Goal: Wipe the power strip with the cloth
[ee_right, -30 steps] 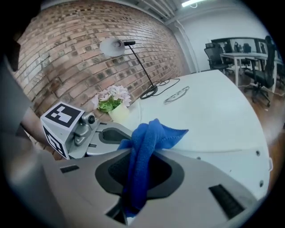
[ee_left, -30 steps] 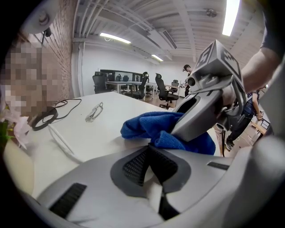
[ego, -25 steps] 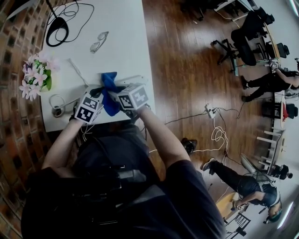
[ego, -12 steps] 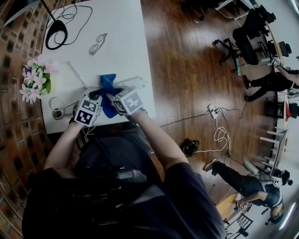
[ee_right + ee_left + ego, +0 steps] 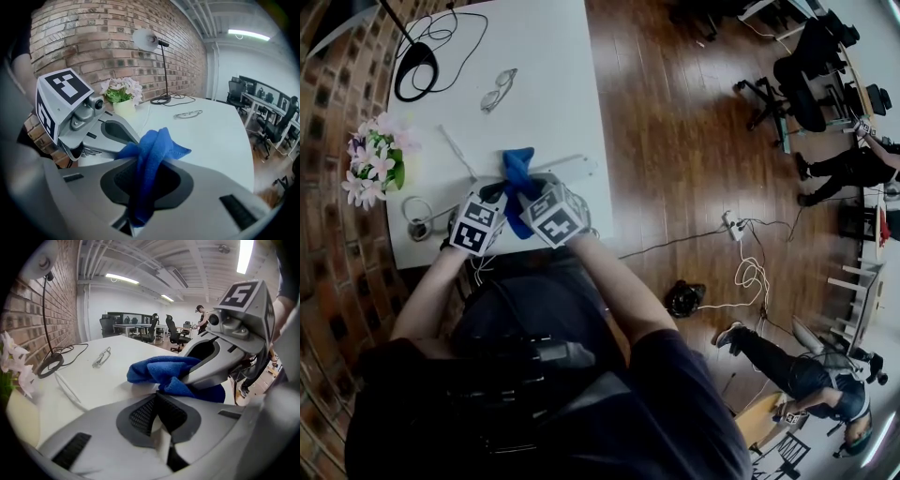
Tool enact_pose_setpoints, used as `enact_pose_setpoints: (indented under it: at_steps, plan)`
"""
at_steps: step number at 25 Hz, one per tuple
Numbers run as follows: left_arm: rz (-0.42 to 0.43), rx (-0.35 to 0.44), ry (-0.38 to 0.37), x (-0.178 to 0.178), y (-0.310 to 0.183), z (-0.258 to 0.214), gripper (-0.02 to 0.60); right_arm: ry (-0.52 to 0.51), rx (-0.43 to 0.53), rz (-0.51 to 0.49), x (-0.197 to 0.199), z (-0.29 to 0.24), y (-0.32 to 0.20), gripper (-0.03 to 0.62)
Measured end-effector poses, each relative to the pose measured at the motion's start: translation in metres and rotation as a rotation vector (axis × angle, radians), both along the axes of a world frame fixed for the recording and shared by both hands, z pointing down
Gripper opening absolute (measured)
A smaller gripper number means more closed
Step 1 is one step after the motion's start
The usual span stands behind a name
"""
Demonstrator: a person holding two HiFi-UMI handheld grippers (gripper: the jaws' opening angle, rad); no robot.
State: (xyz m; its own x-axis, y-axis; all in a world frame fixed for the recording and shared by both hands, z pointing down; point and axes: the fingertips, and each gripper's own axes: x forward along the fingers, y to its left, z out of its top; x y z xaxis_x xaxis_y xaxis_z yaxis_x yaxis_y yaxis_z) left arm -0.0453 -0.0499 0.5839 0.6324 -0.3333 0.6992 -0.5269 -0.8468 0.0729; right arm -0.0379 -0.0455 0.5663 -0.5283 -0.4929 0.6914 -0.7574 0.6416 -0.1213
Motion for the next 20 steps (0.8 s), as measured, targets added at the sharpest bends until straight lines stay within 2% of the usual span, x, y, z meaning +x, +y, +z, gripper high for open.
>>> enact_pose_setpoints:
  at_steps: [7,13,20]
  plan:
    - [0.01,-0.001,-0.02,0.002,0.0,0.0,0.008,0.027,0.018,0.002,0.012,0.0,-0.004,0.058]
    - [0.018,0.036,-0.07,0.001,-0.001,0.001,0.008,0.031,0.026,-0.033,0.017,0.0,-0.006,0.058]
    - [-0.061,-0.007,-0.1,-0.001,-0.01,0.005,0.008,0.074,0.057,-0.097,0.024,0.001,-0.006,0.059]
